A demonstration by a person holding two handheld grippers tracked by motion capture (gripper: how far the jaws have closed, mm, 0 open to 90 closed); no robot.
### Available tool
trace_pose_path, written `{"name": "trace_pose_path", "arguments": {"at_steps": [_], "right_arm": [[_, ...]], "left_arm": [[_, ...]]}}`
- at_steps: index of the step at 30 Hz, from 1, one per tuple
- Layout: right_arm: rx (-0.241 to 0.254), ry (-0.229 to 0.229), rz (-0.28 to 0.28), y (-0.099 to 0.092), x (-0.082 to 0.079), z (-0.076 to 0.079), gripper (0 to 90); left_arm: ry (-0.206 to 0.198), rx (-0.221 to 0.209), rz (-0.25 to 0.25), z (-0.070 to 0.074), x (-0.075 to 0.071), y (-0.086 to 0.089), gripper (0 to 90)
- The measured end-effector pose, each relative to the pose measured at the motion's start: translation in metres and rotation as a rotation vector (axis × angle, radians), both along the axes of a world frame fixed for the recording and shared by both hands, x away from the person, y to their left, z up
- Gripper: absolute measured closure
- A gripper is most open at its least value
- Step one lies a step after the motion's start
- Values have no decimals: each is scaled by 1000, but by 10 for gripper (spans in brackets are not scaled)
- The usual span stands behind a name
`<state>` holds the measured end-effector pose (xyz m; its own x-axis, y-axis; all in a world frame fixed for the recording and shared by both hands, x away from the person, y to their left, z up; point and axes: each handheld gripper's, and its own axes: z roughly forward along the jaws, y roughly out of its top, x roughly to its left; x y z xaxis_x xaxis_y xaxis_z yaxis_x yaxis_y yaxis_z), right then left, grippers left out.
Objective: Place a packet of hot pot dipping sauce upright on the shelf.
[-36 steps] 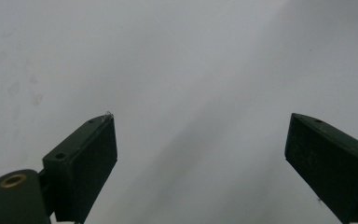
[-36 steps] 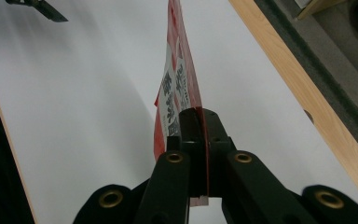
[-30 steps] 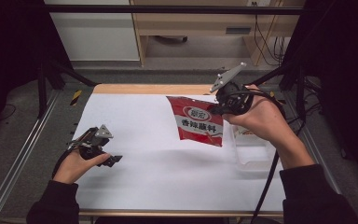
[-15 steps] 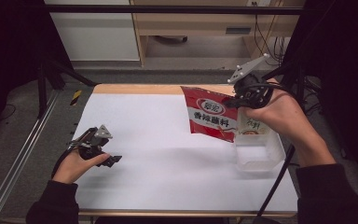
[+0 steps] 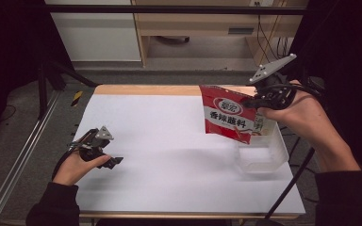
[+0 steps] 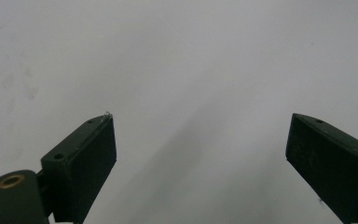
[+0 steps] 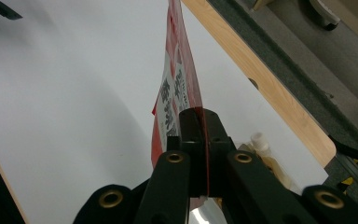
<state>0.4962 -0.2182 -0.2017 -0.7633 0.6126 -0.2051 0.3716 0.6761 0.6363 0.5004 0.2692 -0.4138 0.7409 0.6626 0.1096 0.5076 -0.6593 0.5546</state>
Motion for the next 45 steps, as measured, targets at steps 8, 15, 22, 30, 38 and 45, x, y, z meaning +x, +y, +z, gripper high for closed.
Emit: {"name": "trace_pose_path", "arguments": {"at_steps": [8, 15, 22, 30, 38, 45], "right_arm": [[8, -4, -27, -16, 0, -1, 900], [8, 1, -48, -27, -4, -4, 900], [22, 10, -69, -39, -6, -11, 900], [31, 15, -96, -54, -8, -14, 900], [40, 25, -135, -72, -9, -19, 900], [49, 26, -161, -87, -14, -21, 900]], "left_arm": [[0, -3, 7, 0, 0, 3, 86], [2, -5, 5, -1, 0, 2, 85], [2, -8, 10, 0, 0, 5, 86], [4, -7, 10, 0, 0, 5, 85], [6, -9, 17, 0, 0, 8, 85], [9, -3, 16, -2, 1, 7, 85]]}}
